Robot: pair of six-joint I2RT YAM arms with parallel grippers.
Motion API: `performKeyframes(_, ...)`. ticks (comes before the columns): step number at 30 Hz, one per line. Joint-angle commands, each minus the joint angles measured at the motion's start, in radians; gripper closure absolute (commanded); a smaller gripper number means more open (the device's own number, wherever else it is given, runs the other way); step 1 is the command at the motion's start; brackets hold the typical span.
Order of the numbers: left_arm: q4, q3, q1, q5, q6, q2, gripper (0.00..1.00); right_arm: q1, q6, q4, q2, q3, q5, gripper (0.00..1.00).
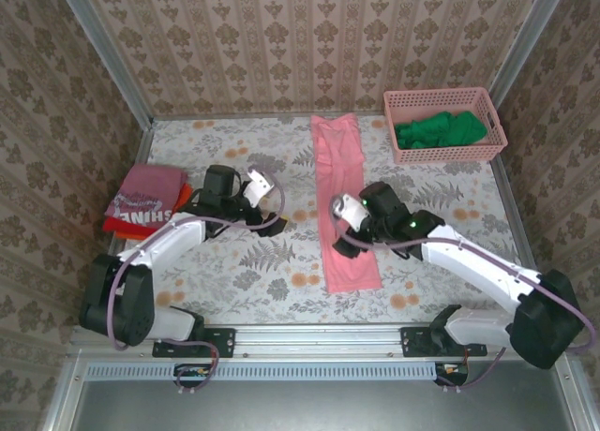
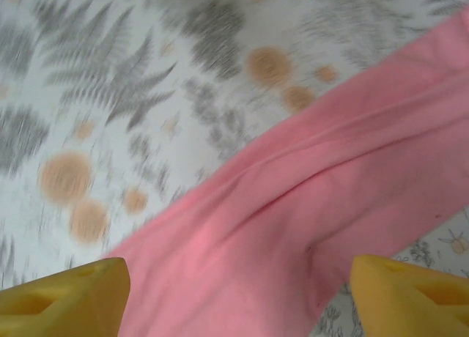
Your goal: Fold and stack the t-shirts
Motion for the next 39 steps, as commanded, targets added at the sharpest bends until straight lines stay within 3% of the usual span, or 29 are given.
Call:
performKeyframes(1, -0.128, -0.003, 0.006, 0.108, 0.13, -0.062, 0.0, 0.055, -0.309, -0.174, -0.015, -0.038, -0.01, 0.22)
performKeyframes(10, -0.033, -0.134, 0.0, 0.13, 0.106, -0.163, 0.0, 0.212, -0.353, -0.159, 0.124, -0.091, 0.009, 0.32)
performKeyframes(16, -0.056, -0.143, -0.003, 0.123, 0.121, -0.183, 0.0, 0.217, -0.397, -0.132, 0.234, -0.105, 0.047, 0.46)
performKeyframes(24, -0.051, -0.16, -0.005, 0.104, 0.138, -0.207, 0.0, 0.217, -0.429, -0.071, 0.351, -0.123, 0.165, 0.48)
performKeyframes(27, -0.051, -0.16, -0.005, 0.098, 0.139, -0.207, 0.0, 0.218, -0.435, -0.081, 0.362, -0.124, 0.164, 0.63)
performKeyframes(32, -0.045, -0.165, -0.006, 0.089, 0.144, -0.21, 0.0, 0.223, -0.439, -0.136, 0.335, -0.111, 0.156, 1.0)
performKeyframes(39, 0.029, -0.197, -0.01, 0.052, 0.134, -0.231, 0.0, 0.204, -0.41, -0.22, 0.2, -0.013, 0.063, 1.0)
